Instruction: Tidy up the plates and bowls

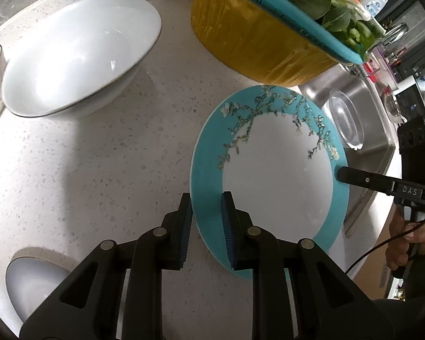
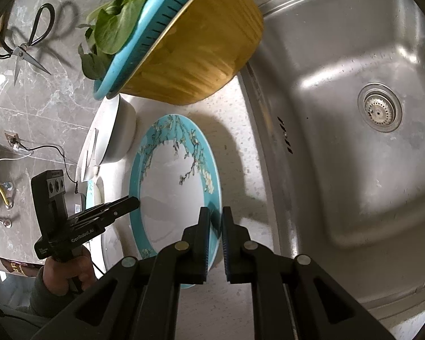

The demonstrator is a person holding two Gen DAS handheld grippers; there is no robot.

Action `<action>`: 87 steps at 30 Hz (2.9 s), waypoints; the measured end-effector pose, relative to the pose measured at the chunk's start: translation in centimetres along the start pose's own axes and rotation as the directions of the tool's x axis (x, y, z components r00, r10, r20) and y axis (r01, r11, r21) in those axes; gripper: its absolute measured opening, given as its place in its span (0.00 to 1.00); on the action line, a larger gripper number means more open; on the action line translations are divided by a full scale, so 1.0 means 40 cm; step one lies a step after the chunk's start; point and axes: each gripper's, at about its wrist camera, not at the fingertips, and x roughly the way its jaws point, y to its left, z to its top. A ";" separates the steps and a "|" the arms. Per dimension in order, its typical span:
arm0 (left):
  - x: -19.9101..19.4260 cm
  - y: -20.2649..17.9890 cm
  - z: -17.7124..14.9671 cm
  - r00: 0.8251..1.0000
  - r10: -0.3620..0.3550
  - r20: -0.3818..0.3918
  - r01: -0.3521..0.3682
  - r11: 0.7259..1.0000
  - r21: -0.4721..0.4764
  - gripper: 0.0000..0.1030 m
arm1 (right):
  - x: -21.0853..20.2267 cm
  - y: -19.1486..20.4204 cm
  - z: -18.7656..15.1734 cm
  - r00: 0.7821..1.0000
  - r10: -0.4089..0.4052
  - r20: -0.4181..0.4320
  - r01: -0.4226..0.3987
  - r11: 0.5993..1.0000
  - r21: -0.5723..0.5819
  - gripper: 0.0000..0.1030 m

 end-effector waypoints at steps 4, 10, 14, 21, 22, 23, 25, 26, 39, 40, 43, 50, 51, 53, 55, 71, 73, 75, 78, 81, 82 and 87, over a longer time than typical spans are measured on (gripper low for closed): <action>-0.047 0.010 -0.016 1.000 0.000 0.018 0.000 1.000 -0.015 0.17 | -0.005 0.020 0.004 1.000 0.008 -0.005 -0.008 1.000 -0.008 0.10; -0.130 0.040 -0.054 0.998 0.012 0.061 -0.008 0.998 -0.064 0.17 | -0.001 0.083 0.009 0.999 0.024 -0.024 -0.025 0.998 -0.056 0.11; -0.193 0.080 -0.101 0.995 0.034 0.091 -0.024 0.994 -0.108 0.17 | 0.021 0.143 0.004 0.998 0.042 -0.050 -0.047 0.994 -0.098 0.11; -0.295 0.184 -0.234 0.989 0.087 0.116 -0.060 0.975 -0.216 0.17 | 0.097 0.269 -0.027 0.990 0.073 -0.124 -0.095 0.979 -0.180 0.11; -0.301 0.202 -0.252 0.989 0.093 0.117 -0.064 0.971 -0.229 0.17 | 0.112 0.289 -0.034 0.987 0.077 -0.138 -0.103 0.976 -0.193 0.11; -0.313 0.222 -0.278 0.988 0.102 0.116 -0.071 0.966 -0.249 0.17 | 0.126 0.309 -0.041 0.985 0.081 -0.152 -0.112 0.972 -0.206 0.11; -0.334 0.258 -0.326 0.986 0.118 0.118 -0.081 0.955 -0.285 0.17 | 0.155 0.346 -0.054 0.980 0.083 -0.179 -0.124 0.966 -0.229 0.11; -0.339 0.274 -0.345 0.985 0.123 0.119 -0.083 0.950 -0.300 0.17 | 0.169 0.365 -0.060 0.978 0.084 -0.191 -0.129 0.962 -0.239 0.11; -0.373 0.459 -0.591 0.978 0.187 0.093 -0.125 0.882 -0.454 0.17 | 0.368 0.517 -0.161 0.940 0.037 -0.339 -0.161 0.924 -0.346 0.11; -0.371 0.471 -0.602 0.978 0.186 0.092 -0.124 0.880 -0.458 0.17 | 0.377 0.522 -0.167 0.939 0.032 -0.343 -0.160 0.923 -0.351 0.11; -0.354 0.485 -0.619 0.979 0.187 0.084 -0.129 0.878 -0.461 0.17 | 0.391 0.521 -0.176 0.937 0.014 -0.348 -0.150 0.918 -0.368 0.11; -0.325 0.490 -0.651 0.977 0.202 0.071 -0.151 0.884 -0.442 0.18 | 0.408 0.528 -0.203 0.944 -0.056 -0.324 -0.095 0.898 -0.430 0.12; -0.321 0.491 -0.655 0.976 0.205 0.067 -0.156 0.885 -0.439 0.18 | 0.409 0.530 -0.206 0.945 -0.068 -0.319 -0.085 0.893 -0.441 0.12; -0.316 0.495 -0.662 0.975 0.212 0.073 -0.160 0.887 -0.434 0.18 | 0.410 0.534 -0.211 0.949 -0.086 -0.305 -0.069 0.884 -0.463 0.12; -0.315 0.495 -0.665 0.974 0.217 0.072 -0.166 0.888 -0.430 0.18 | 0.412 0.544 -0.213 0.950 -0.099 -0.295 -0.058 0.876 -0.479 0.12; -0.297 0.423 -0.622 0.932 0.363 0.020 -0.336 0.880 -0.336 0.19 | 0.425 0.635 -0.277 0.937 -0.323 -0.133 0.144 0.703 -0.696 0.19; -0.293 0.419 -0.619 0.926 0.377 0.019 -0.351 0.877 -0.328 0.19 | 0.430 0.646 -0.286 0.931 -0.349 -0.110 0.168 0.674 -0.719 0.20; -0.290 0.415 -0.617 0.923 0.385 0.020 -0.358 0.876 -0.324 0.19 | 0.433 0.654 -0.293 0.925 -0.371 -0.087 0.191 0.651 -0.735 0.20; -0.285 0.407 -0.616 0.917 0.399 0.021 -0.374 0.874 -0.310 0.19 | 0.440 0.665 -0.305 0.914 -0.403 -0.049 0.229 0.612 -0.757 0.21; -0.279 0.401 -0.617 0.910 0.414 0.024 -0.388 0.871 -0.300 0.19 | 0.449 0.674 -0.319 0.903 -0.430 -0.011 0.262 0.570 -0.779 0.21; -0.278 0.399 -0.616 0.908 0.418 0.027 -0.392 0.870 -0.298 0.19 | 0.449 0.675 -0.323 0.899 -0.437 0.004 0.273 0.555 -0.786 0.20; -0.278 0.392 -0.614 0.903 0.429 0.038 -0.399 0.867 -0.298 0.21 | 0.453 0.687 -0.346 0.888 -0.456 0.063 0.312 0.495 -0.811 0.20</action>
